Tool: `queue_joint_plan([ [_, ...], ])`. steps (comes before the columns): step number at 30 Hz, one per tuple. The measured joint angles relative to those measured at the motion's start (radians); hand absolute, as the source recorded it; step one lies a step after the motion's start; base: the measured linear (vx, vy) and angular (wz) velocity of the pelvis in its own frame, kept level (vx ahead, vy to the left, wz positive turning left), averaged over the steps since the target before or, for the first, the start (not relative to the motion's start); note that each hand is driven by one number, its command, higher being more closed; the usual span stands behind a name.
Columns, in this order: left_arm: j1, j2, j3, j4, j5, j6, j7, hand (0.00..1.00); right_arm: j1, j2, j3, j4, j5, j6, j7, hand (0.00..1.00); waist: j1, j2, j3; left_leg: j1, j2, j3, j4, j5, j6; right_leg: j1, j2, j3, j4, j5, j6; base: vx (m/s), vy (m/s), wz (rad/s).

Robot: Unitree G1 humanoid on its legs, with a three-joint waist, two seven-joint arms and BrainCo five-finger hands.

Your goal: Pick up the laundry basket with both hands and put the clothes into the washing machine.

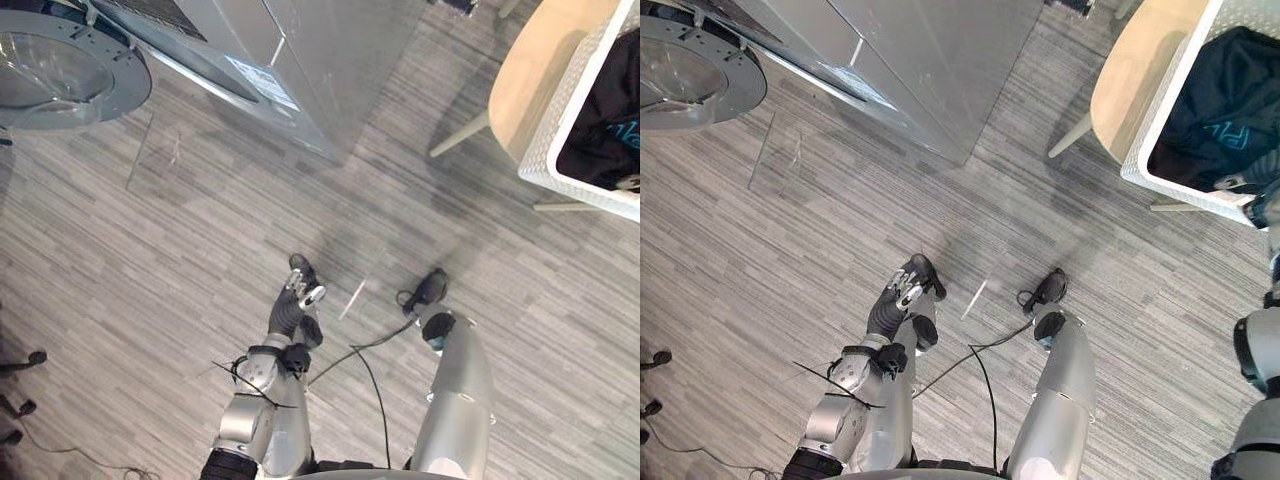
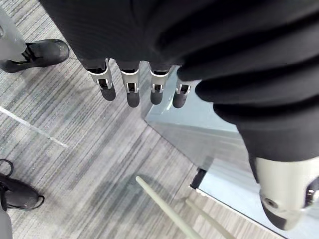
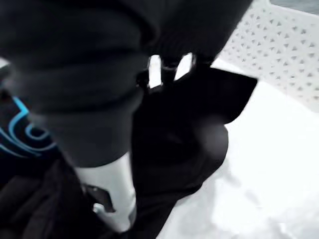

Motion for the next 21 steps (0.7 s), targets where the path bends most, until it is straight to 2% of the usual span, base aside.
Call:
queue_joint_plan([
  [2, -0.001, 0.0, -0.001, -0.011, -0.021, -0.001, -0.013, 0.0, -0.001, -0.027, 0.0, 0.0, -0.024, 0.0, -0.001, 0.0, -0.001, -0.002, 0.001, -0.004, -0.009, 0.001, -0.026, 0.021, 0.0, -0.021, -0.006, 0.003, 0.015, -0.007, -0.005, -0.03, -0.104, 0.14],
  [3, -0.003, 0.001, -0.011, -0.013, -0.033, -0.001, -0.019, 0.0, -0.003, -0.044, 0.0, 0.0, -0.026, 0.0, 0.001, 1.0, -0.003, -0.002, 0.002, -0.007, -0.018, 0.003, -0.038, 0.03, 0.002, -0.036, -0.018, 0.007, 0.035, -0.016, 0.0, -0.05, -0.112, 0.18],
  [6, -0.004, 0.008, -0.023, -0.027, -0.064, -0.004, -0.019, 0.0, -0.035, -0.047, 0.005, -0.01, -0.027, -0.004, 0.013, 1.0, -0.025, -0.004, 0.002, -0.015, -0.029, 0.016, -0.057, 0.042, -0.001, -0.063, -0.035, 0.016, 0.06, -0.03, -0.005, -0.07, -0.093, 0.19],
  [12, -0.027, 0.007, -0.028, -0.04, -0.107, -0.025, -0.015, 0.0, -0.006, -0.044, -0.074, -0.059, -0.023, -0.019, -0.036, 1.0, -0.034, -0.009, 0.004, -0.029, -0.025, 0.029, -0.056, 0.046, 0.001, -0.09, -0.031, 0.027, 0.07, -0.033, -0.003, -0.09, -0.059, 0.01],
  [19, -0.049, 0.005, -0.025, -0.039, -0.107, -0.032, 0.008, 0.0, 0.112, 0.012, -0.3, -0.129, -0.011, -0.013, -0.108, 1.0, -0.027, -0.012, 0.003, -0.032, 0.003, 0.023, -0.034, 0.067, 0.01, -0.08, -0.008, 0.023, 0.069, -0.029, -0.009, -0.08, -0.054, -0.05],
  [21, -0.05, 0.005, -0.018, -0.039, -0.107, -0.032, 0.022, 0.0, 0.166, 0.062, -0.405, -0.185, -0.01, -0.009, -0.153, 1.0, -0.026, -0.012, 0.003, -0.029, 0.025, 0.018, -0.008, 0.067, 0.01, -0.059, 0.006, 0.011, 0.067, -0.029, -0.01, -0.06, -0.072, -0.11],
])
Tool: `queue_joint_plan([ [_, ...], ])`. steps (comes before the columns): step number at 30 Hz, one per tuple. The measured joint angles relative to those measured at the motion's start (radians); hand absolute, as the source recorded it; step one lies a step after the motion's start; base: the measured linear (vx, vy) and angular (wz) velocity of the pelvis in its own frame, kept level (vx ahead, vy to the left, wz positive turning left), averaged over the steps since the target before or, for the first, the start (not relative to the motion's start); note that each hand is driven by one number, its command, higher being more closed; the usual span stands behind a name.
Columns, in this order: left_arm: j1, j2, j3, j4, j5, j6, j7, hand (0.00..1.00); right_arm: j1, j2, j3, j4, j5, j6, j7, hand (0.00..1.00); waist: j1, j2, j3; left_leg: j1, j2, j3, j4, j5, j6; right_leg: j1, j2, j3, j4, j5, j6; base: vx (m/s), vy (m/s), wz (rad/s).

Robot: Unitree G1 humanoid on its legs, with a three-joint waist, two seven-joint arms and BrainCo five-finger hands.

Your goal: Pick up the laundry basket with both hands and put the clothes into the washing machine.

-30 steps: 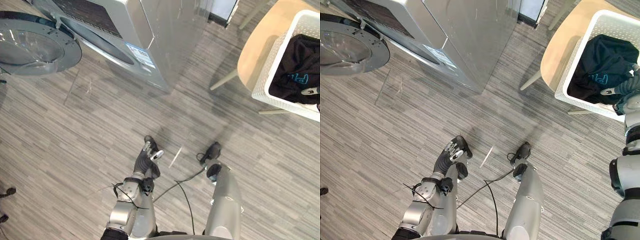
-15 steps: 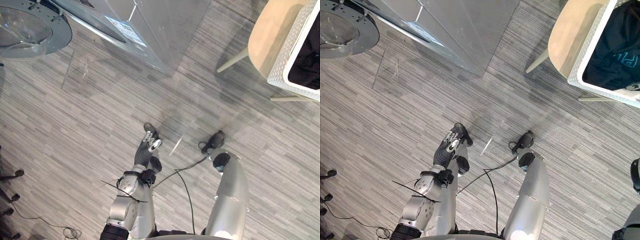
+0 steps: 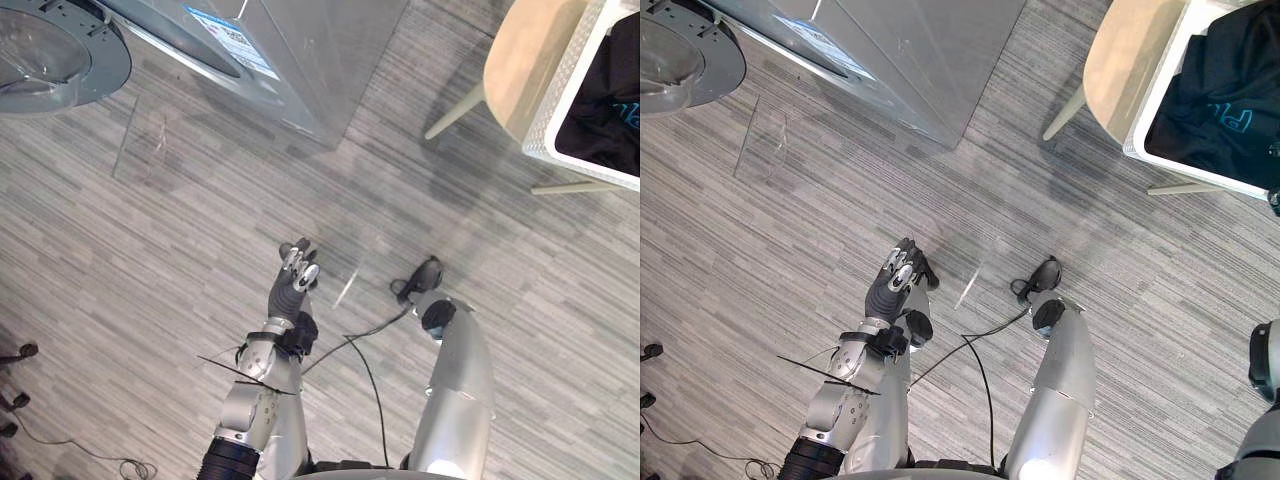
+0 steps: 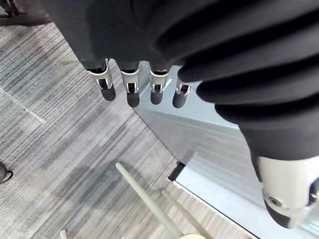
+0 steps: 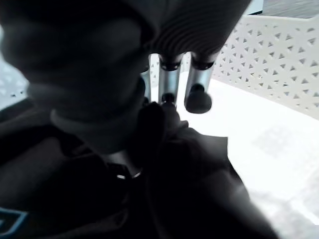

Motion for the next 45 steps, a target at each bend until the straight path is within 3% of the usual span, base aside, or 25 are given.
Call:
queue_joint_plan([
  [6, -0.017, -0.002, -0.001, -0.001, 0.0, -0.004, 0.01, 0.0, 0.165, 0.134, -0.266, -0.183, 0.033, 0.005, -0.085, 1.0, 0.005, -0.002, -0.002, 0.051, 0.053, -0.022, 0.05, -0.009, -0.004, 0.095, 0.047, -0.024, -0.017, -0.006, 0.006, -0.05, -0.081, -0.12],
  [13, -0.007, 0.003, 0.0, 0.004, 0.001, -0.012, 0.005, 0.0, 0.374, 0.202, -0.52, -0.397, 0.114, 0.005, -0.113, 1.0, 0.004, -0.02, -0.012, 0.153, 0.088, -0.027, 0.077, -0.036, -0.023, 0.217, 0.079, -0.031, -0.037, -0.028, 0.042, -0.03, -0.06, -0.1],
  [17, 0.034, 0.015, -0.005, 0.04, 0.001, -0.016, -0.001, 0.0, 0.491, 0.207, -0.648, -0.53, 0.137, 0.0, -0.125, 1.0, 0.006, -0.035, -0.064, 0.222, 0.092, -0.034, 0.074, -0.045, -0.034, 0.294, 0.081, -0.041, -0.039, -0.041, 0.063, 0.02, -0.091, 0.02],
  [24, 0.048, 0.034, -0.011, 0.063, 0.001, -0.019, -0.019, 0.0, 0.555, 0.206, -0.696, -0.66, 0.138, -0.018, -0.143, 1.0, 0.008, -0.041, -0.105, 0.261, 0.088, -0.031, 0.061, -0.052, -0.039, 0.341, 0.084, -0.052, -0.066, -0.043, 0.063, 0.03, -0.075, -0.01],
  [27, 0.043, 0.035, -0.01, 0.063, 0.008, -0.018, -0.018, 0.0, 0.576, 0.231, -0.696, -0.739, 0.134, -0.018, -0.145, 1.0, 0.03, -0.041, -0.108, 0.26, 0.093, -0.017, 0.056, -0.052, -0.039, 0.342, 0.087, -0.069, -0.091, -0.043, 0.064, 0.04, -0.065, -0.16],
  [33, 0.027, 0.04, -0.022, 0.027, 0.116, -0.019, -0.017, 0.0, 0.603, 0.317, -0.653, -0.929, 0.073, -0.014, -0.148, 1.0, 0.032, -0.043, -0.137, 0.333, 0.084, -0.02, 0.057, -0.07, -0.04, 0.43, 0.084, -0.073, -0.106, -0.043, 0.065, 0.07, -0.086, 0.06],
  [36, 0.039, 0.075, -0.046, -0.028, 0.175, -0.027, -0.018, 0.0, 0.603, 0.336, -0.618, -1.036, 0.044, -0.018, -0.144, 1.0, 0.032, -0.049, -0.204, 0.404, 0.078, -0.02, 0.042, -0.087, -0.055, 0.505, 0.085, -0.083, -0.131, -0.044, 0.068, 0.14, -0.131, 0.03],
  [38, 0.039, 0.077, -0.045, -0.061, 0.29, -0.066, -0.017, 0.0, 0.553, 0.329, -0.58, -1.037, -0.029, -0.039, -0.139, 1.0, -0.002, -0.054, -0.302, 0.473, 0.046, -0.055, -0.021, -0.09, -0.057, 0.596, 0.105, -0.095, -0.215, -0.029, 0.093, 0.27, -0.149, 0.11],
  [40, 0.035, 0.079, -0.041, -0.087, 0.313, -0.073, -0.016, 0.0, 0.529, 0.32, -0.573, -1.03, -0.049, -0.044, -0.137, 1.0, -0.024, -0.06, -0.322, 0.497, 0.027, -0.06, -0.042, -0.094, -0.058, 0.624, 0.109, -0.094, -0.24, -0.013, 0.105, 0.17, -0.043, 0.13],
  [42, 0.028, 0.081, -0.038, -0.101, 0.33, -0.089, -0.009, 0.0, 0.494, 0.303, -0.558, -1.006, -0.061, -0.06, -0.137, 1.0, -0.028, -0.068, -0.343, 0.516, 0.014, -0.059, -0.047, -0.1, -0.052, 0.648, 0.112, -0.093, -0.278, 0.021, 0.095, 0.17, -0.015, -0.04],
  [45, -0.002, 0.103, -0.051, -0.184, 0.344, -0.095, 0.002, 0.0, 0.444, 0.294, -0.514, -1.0, -0.06, -0.068, -0.116, 1.0, -0.025, -0.063, -0.363, 0.611, -0.008, -0.056, -0.117, -0.105, -0.052, 0.755, 0.148, -0.097, -0.411, 0.087, 0.111, 0.11, 0.04, -0.15],
])
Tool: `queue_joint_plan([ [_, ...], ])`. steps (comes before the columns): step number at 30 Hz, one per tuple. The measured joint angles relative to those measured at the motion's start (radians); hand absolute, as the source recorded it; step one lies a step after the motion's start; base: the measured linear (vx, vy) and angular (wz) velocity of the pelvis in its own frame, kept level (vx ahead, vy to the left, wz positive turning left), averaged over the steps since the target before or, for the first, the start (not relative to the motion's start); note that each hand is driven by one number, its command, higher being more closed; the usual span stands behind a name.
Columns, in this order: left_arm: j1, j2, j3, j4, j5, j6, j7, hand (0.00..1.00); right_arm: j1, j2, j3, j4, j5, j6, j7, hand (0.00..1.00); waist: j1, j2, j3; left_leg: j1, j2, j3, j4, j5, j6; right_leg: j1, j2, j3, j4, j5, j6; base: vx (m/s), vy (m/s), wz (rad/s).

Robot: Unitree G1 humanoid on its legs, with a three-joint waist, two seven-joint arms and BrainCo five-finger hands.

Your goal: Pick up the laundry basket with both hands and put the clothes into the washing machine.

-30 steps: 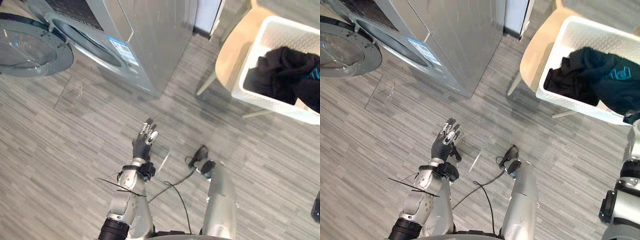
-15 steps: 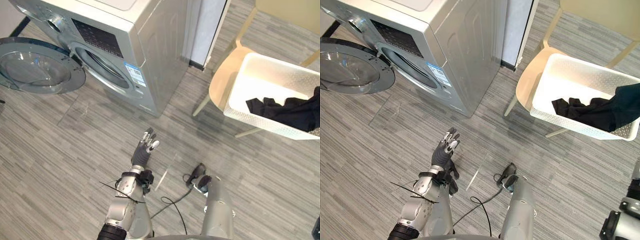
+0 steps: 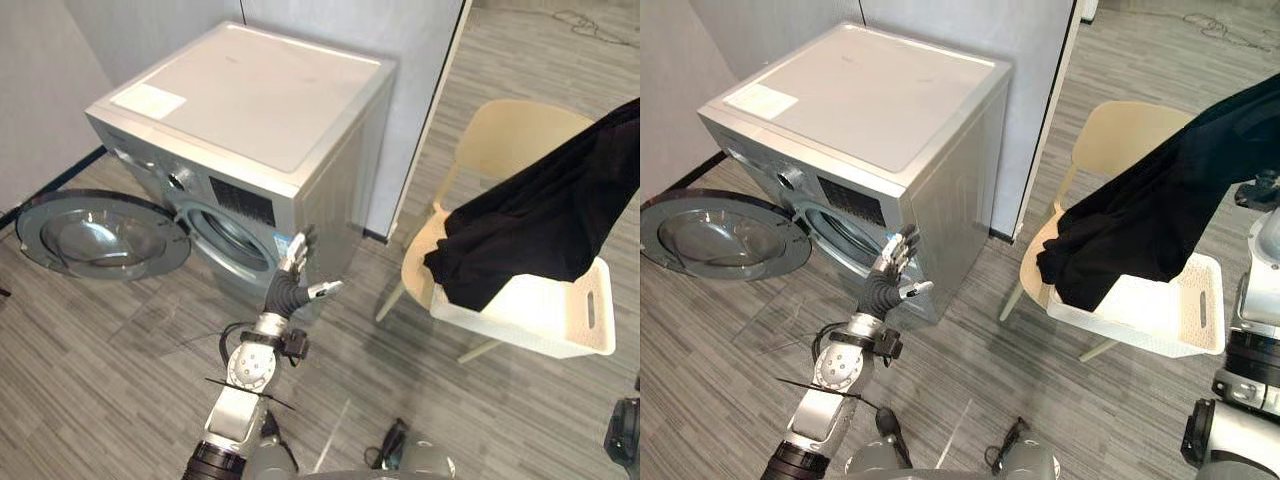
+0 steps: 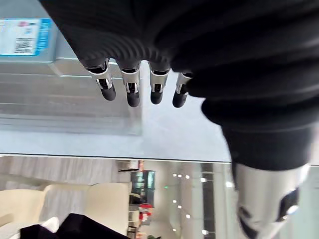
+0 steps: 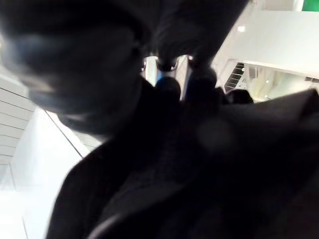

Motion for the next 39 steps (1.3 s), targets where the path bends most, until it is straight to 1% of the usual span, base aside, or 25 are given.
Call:
queue_joint_plan([
  [1, -0.008, 0.01, -0.007, -0.014, 0.014, -0.012, -0.001, 0.0, -0.006, 0.0, 0.015, 0.0, 0.001, -0.006, 0.003, 1.0, 0.001, 0.0, -0.014, 0.015, -0.006, 0.005, -0.015, 0.0, 0.0, 0.017, 0.006, 0.0, -0.027, 0.013, 0.003, 0.15, 0.1, -0.08],
  [2, -0.038, 0.024, -0.032, -0.025, 0.034, -0.036, -0.006, 0.0, -0.026, 0.0, 0.047, -0.001, 0.002, -0.015, 0.01, 1.0, 0.0, 0.0, -0.041, 0.042, -0.022, 0.01, -0.04, 0.0, 0.001, 0.049, 0.008, 0.001, -0.07, 0.033, 0.019, 0.15, 0.119, -0.04],
  [3, -0.071, 0.039, -0.05, -0.024, 0.051, -0.048, -0.022, 0.0, -0.05, 0.0, 0.071, -0.001, 0.003, -0.028, 0.02, 1.0, 0.0, -0.002, -0.053, 0.067, -0.036, 0.007, -0.055, 0.0, 0.001, 0.078, 0.007, 0.001, -0.101, 0.049, 0.025, 0.18, 0.139, -0.01],
  [5, -0.12, 0.059, -0.082, -0.024, 0.061, -0.054, -0.032, 0.0, -0.097, 0.0, 0.098, -0.009, 0.007, -0.043, 0.024, 1.0, -0.001, -0.005, -0.065, 0.088, -0.053, 0.005, -0.073, 0.0, 0.001, 0.107, 0.006, 0.002, -0.138, 0.067, 0.037, 0.11, 0.106, 0.02],
  [6, -0.153, 0.067, -0.106, -0.02, 0.062, -0.054, -0.054, 0.0, -0.135, 0.0, 0.116, -0.013, 0.02, -0.055, 0.029, 1.0, -0.002, -0.008, -0.069, 0.096, -0.06, 0.004, -0.077, 0.0, 0.002, 0.121, 0.005, 0.002, -0.159, 0.079, 0.036, 0.07, 0.086, 0.02],
  [8, -0.2, 0.071, -0.147, 0.011, 0.062, -0.054, -0.072, 0.0, -0.195, 0.0, 0.156, -0.014, 0.04, -0.061, 0.042, 1.0, -0.002, -0.007, -0.07, 0.117, -0.066, 0.003, -0.091, 0.0, 0.002, 0.147, 0.009, 0.003, -0.184, 0.091, 0.039, 0.06, 0.067, 0.01],
  [9, -0.225, 0.071, -0.172, 0.036, 0.062, -0.052, -0.086, 0.0, -0.217, 0.001, 0.181, -0.015, 0.048, -0.066, 0.045, 1.0, -0.001, -0.008, -0.07, 0.128, -0.066, 0.003, -0.095, 0.0, 0.002, 0.158, 0.012, 0.003, -0.19, 0.092, 0.04, 0.04, 0.038, -0.02],
  [11, -0.285, 0.072, -0.236, 0.106, 0.073, -0.046, -0.113, 0.0, -0.26, 0.003, 0.251, -0.038, 0.085, -0.069, 0.076, 1.0, -0.003, -0.008, -0.074, 0.148, -0.063, 0.004, -0.106, 0.0, 0.002, 0.174, 0.021, 0.006, -0.198, 0.093, 0.039, 0.03, 0.025, -0.05],
  [12, -0.3, 0.07, -0.248, 0.127, 0.075, -0.043, -0.118, 0.0, -0.268, 0.005, 0.266, -0.046, 0.092, -0.07, 0.085, 1.0, -0.004, -0.008, -0.074, 0.15, -0.063, 0.004, -0.106, 0.0, 0.002, 0.175, 0.022, 0.007, -0.199, 0.093, 0.039, 0.01, 0.013, -0.05],
  [14, -0.357, 0.062, -0.282, 0.22, 0.081, -0.029, -0.132, 0.0, -0.308, 0.037, 0.314, -0.048, 0.127, -0.072, 0.104, 1.0, -0.012, -0.007, -0.075, 0.158, -0.063, 0.006, -0.107, 0.0, 0.002, 0.178, 0.024, 0.015, -0.201, 0.094, 0.037, 0.0, 0.015, -0.07],
  [15, -0.387, 0.057, -0.29, 0.267, 0.082, -0.019, -0.132, 0.0, -0.328, 0.068, 0.339, -0.049, 0.153, -0.072, 0.111, 1.0, -0.023, -0.007, -0.075, 0.159, -0.063, 0.007, -0.108, 0.001, 0.003, 0.178, 0.029, 0.028, -0.207, 0.097, 0.037, -0.01, 0.013, -0.07],
  [16, -0.4, 0.054, -0.291, 0.287, 0.085, -0.012, -0.132, 0.0, -0.337, 0.083, 0.354, -0.049, 0.166, -0.072, 0.113, 1.0, -0.027, -0.008, -0.075, 0.159, -0.064, 0.008, -0.109, 0.002, 0.004, 0.178, 0.032, 0.033, -0.214, 0.1, 0.037, -0.01, 0.016, -0.11],
  [19, -0.462, 0.041, -0.311, 0.38, 0.104, -0.001, -0.132, 0.0, -0.358, 0.124, 0.42, -0.054, 0.211, -0.071, 0.14, 1.0, -0.03, -0.008, -0.077, 0.163, -0.066, 0.027, -0.121, 0.007, 0.01, 0.176, 0.045, 0.058, -0.255, 0.131, 0.034, -0.01, 0.021, -0.2],
  [21, -0.5, 0.014, -0.312, 0.471, 0.093, 0.017, -0.131, 0.0, -0.371, 0.16, 0.483, -0.055, 0.245, -0.064, 0.17, 1.0, -0.029, -0.009, -0.078, 0.172, -0.068, 0.037, -0.127, 0.008, 0.011, 0.18, 0.05, 0.073, -0.273, 0.143, 0.03, 0.0, 0.006, -0.17],
  [22, -0.509, 0.008, -0.312, 0.496, 0.075, 0.027, -0.133, 0.0, -0.373, 0.164, 0.499, -0.055, 0.249, -0.064, 0.176, 1.0, -0.029, -0.01, -0.078, 0.173, -0.068, 0.037, -0.127, 0.008, 0.011, 0.18, 0.053, 0.078, -0.276, 0.143, 0.029, 0.01, -0.008, -0.11],
  [24, -0.523, 0.007, -0.312, 0.543, -0.069, 0.068, -0.134, 0.0, -0.398, 0.176, 0.554, -0.055, 0.298, -0.048, 0.208, 1.0, -0.03, -0.013, -0.08, 0.174, -0.066, 0.037, -0.127, 0.008, 0.01, 0.18, 0.06, 0.09, -0.292, 0.152, 0.027, 0.01, -0.015, -0.1],
  [28, -0.564, 0.013, -0.311, 0.611, -0.239, 0.102, -0.127, 0.0, -0.428, 0.195, 0.616, -0.055, 0.379, -0.038, 0.237, 1.0, -0.031, -0.02, -0.084, 0.175, -0.066, 0.037, -0.127, 0.008, 0.01, 0.184, 0.064, 0.093, -0.308, 0.166, 0.019, 0.02, -0.009, -0.04],
  [30, -0.581, 0.016, -0.311, 0.629, -0.304, 0.11, -0.124, 0.0, -0.448, 0.198, 0.655, -0.055, 0.409, -0.037, 0.25, 1.0, -0.032, -0.027, -0.089, 0.175, -0.066, 0.036, -0.127, 0.008, 0.01, 0.188, 0.066, 0.093, -0.319, 0.171, 0.02, 0.03, -0.014, 0.0],
  [33, -0.589, 0.022, -0.311, 0.634, -0.414, 0.118, -0.125, 0.0, -0.454, 0.238, 0.661, -0.054, 0.442, -0.037, 0.263, 1.0, -0.035, -0.038, -0.105, 0.176, -0.065, 0.032, -0.127, 0.008, 0.01, 0.194, 0.068, 0.09, -0.323, 0.174, 0.021, 0.04, -0.015, 0.02],
  [34, -0.593, 0.027, -0.311, 0.634, -0.457, 0.119, -0.124, 0.0, -0.454, 0.253, 0.662, -0.054, 0.443, -0.037, 0.264, 1.0, -0.035, -0.04, -0.111, 0.176, -0.065, 0.032, -0.127, 0.008, 0.01, 0.194, 0.068, 0.09, -0.323, 0.174, 0.021, 0.03, -0.011, 0.01],
  [35, -0.595, 0.029, -0.311, 0.634, -0.469, 0.119, -0.124, 0.0, -0.454, 0.257, 0.662, -0.054, 0.444, -0.037, 0.264, 1.0, -0.035, -0.04, -0.113, 0.176, -0.065, 0.032, -0.127, 0.008, 0.01, 0.194, 0.068, 0.089, -0.323, 0.174, 0.021, 0.0, 0.0, 0.0],
  [36, -0.605, 0.039, -0.311, 0.634, -0.533, 0.123, -0.123, 0.0, -0.454, 0.269, 0.666, -0.055, 0.457, -0.037, 0.265, 1.0, -0.034, -0.04, -0.119, 0.176, -0.065, 0.031, -0.127, 0.007, 0.01, 0.194, 0.068, 0.089, -0.323, 0.173, 0.022, 0.0, 0.0, 0.0],
  [37, -0.613, 0.048, -0.309, 0.633, -0.571, 0.123, -0.121, 0.0, -0.454, 0.269, 0.678, -0.057, 0.473, -0.037, 0.266, 1.0, -0.033, -0.039, -0.121, 0.177, -0.066, 0.031, -0.127, 0.007, 0.01, 0.195, 0.068, 0.09, -0.324, 0.173, 0.023, 0.0, 0.0, 0.0],
  [38, -0.617, 0.051, -0.306, 0.633, -0.586, 0.123, -0.117, 0.0, -0.454, 0.27, 0.681, -0.057, 0.475, -0.038, 0.268, 1.0, -0.034, -0.039, -0.121, 0.177, -0.066, 0.031, -0.127, 0.008, 0.01, 0.195, 0.067, 0.09, -0.323, 0.173, 0.023, 0.0, 0.0, 0.0],
  [39, -0.624, 0.053, -0.301, 0.627, -0.608, 0.123, -0.1, 1.0, -0.454, 0.27, 0.688, -0.057, 0.481, -0.038, 0.272, 1.0, -0.033, -0.038, -0.121, 0.177, -0.067, 0.031, -0.127, 0.008, 0.01, 0.195, 0.066, 0.091, -0.323, 0.173, 0.023, 0.0, 0.0, 0.0],
])
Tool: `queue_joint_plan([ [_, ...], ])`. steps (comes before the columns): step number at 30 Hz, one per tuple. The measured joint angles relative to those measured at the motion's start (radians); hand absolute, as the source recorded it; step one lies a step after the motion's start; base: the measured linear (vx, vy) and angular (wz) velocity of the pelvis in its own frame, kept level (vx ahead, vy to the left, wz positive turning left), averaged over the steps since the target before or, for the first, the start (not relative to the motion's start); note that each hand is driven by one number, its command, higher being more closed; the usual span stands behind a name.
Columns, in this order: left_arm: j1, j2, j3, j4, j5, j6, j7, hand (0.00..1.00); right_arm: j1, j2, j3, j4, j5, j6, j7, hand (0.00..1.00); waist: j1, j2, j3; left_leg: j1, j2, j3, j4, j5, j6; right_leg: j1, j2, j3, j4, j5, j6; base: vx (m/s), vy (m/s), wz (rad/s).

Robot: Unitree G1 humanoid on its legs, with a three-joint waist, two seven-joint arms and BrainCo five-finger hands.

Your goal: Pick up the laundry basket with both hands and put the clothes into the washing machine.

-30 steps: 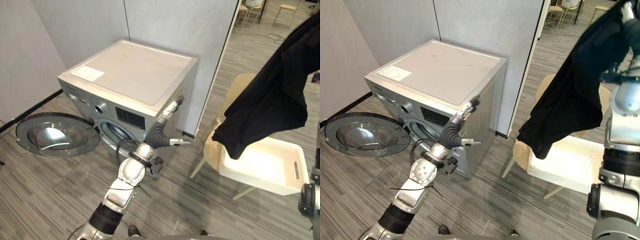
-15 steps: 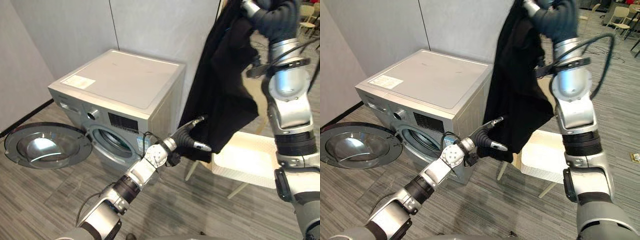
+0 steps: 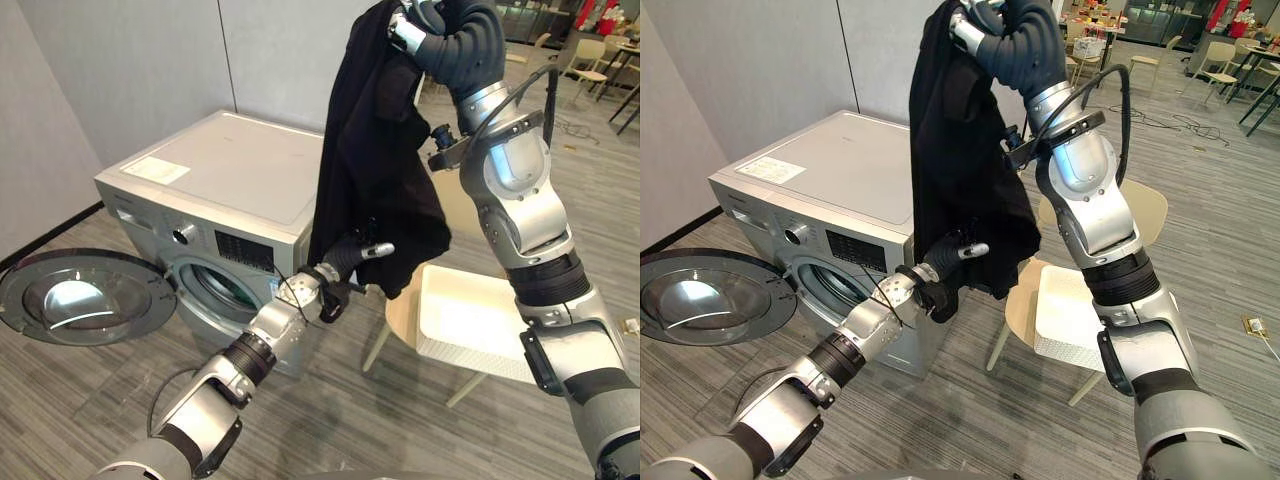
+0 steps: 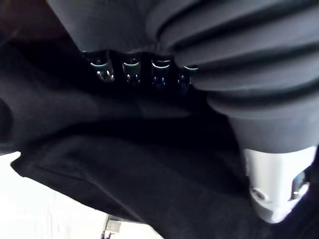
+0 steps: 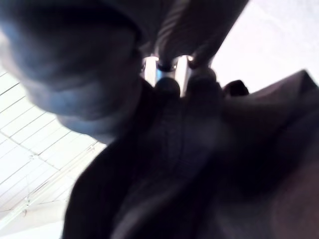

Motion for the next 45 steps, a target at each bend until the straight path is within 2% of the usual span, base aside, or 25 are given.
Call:
queue_joint_plan([
  [4, 0.0, 0.005, 0.005, -0.06, -0.007, 0.0, 0.018, 1.0, 0.0, 0.001, 0.028, 0.0, 0.003, -0.001, 0.012, 1.0, 0.001, 0.001, -0.001, 0.002, -0.004, 0.0, 0.0, 0.0, 0.0, 0.001, -0.003, 0.004, 0.001, 0.001, 0.001, 0.0, 0.0, 0.0],
  [9, 0.001, -0.004, 0.064, -0.108, 0.006, -0.01, 0.021, 1.0, 0.004, 0.003, 0.033, 0.0, 0.002, -0.004, 0.014, 1.0, 0.002, 0.006, -0.002, 0.003, -0.014, -0.003, -0.001, 0.0, 0.0, 0.001, -0.009, 0.016, 0.0, 0.0, 0.003, 0.04, -0.012, 0.01],
  [15, 0.008, -0.026, 0.122, -0.129, 0.082, -0.039, 0.083, 1.0, 0.033, 0.003, 0.033, 0.023, -0.003, -0.005, 0.011, 1.0, 0.003, 0.011, -0.002, 0.004, -0.016, -0.004, -0.001, 0.001, 0.0, 0.001, -0.009, 0.022, -0.001, -0.001, 0.005, 0.02, -0.01, 0.0],
  [20, 0.044, -0.066, 0.182, -0.172, 0.14, -0.073, 0.125, 1.0, 0.053, 0.003, 0.032, 0.067, -0.01, -0.007, 0.007, 1.0, 0.004, 0.027, -0.008, 0.005, -0.017, -0.004, -0.002, 0.001, 0.0, 0.001, -0.009, 0.025, -0.002, -0.002, 0.006, 0.02, -0.014, 0.0],
  [25, 0.054, -0.086, 0.193, -0.183, 0.159, -0.075, 0.127, 1.0, 0.053, 0.003, 0.03, 0.095, -0.01, -0.007, 0.002, 1.0, 0.005, 0.038, -0.007, 0.004, -0.018, -0.003, -0.002, 0.0, 0.0, 0.003, -0.008, 0.026, -0.013, 0.002, 0.009, 0.02, -0.014, -0.01],
  [33, 0.091, -0.109, 0.195, -0.216, 0.237, -0.075, 0.129, 1.0, 0.053, -0.003, -0.021, 0.12, -0.006, -0.007, -0.025, 1.0, 0.006, 0.039, -0.007, 0.0, -0.019, -0.004, -0.004, 0.0, 0.0, 0.001, -0.008, 0.027, -0.017, 0.005, 0.011, 0.03, -0.02, 0.0],
  [40, 0.093, -0.133, 0.195, -0.22, 0.253, -0.08, 0.129, 1.0, 0.042, -0.048, -0.07, 0.134, 0.01, -0.008, -0.057, 1.0, 0.006, 0.039, -0.007, -0.006, -0.022, -0.007, -0.005, 0.0, 0.0, 0.001, -0.007, 0.027, -0.034, 0.015, 0.014, 0.02, -0.007, -0.01],
  [45, 0.117, -0.15, 0.195, -0.28, 0.321, -0.097, 0.132, 1.0, -0.009, -0.076, -0.1, 0.185, 0.03, -0.01, -0.067, 1.0, 0.005, 0.043, -0.005, -0.007, -0.023, -0.007, -0.009, 0.0, 0.0, 0.001, -0.007, 0.028, -0.037, 0.023, 0.006, 0.02, -0.012, 0.0],
])
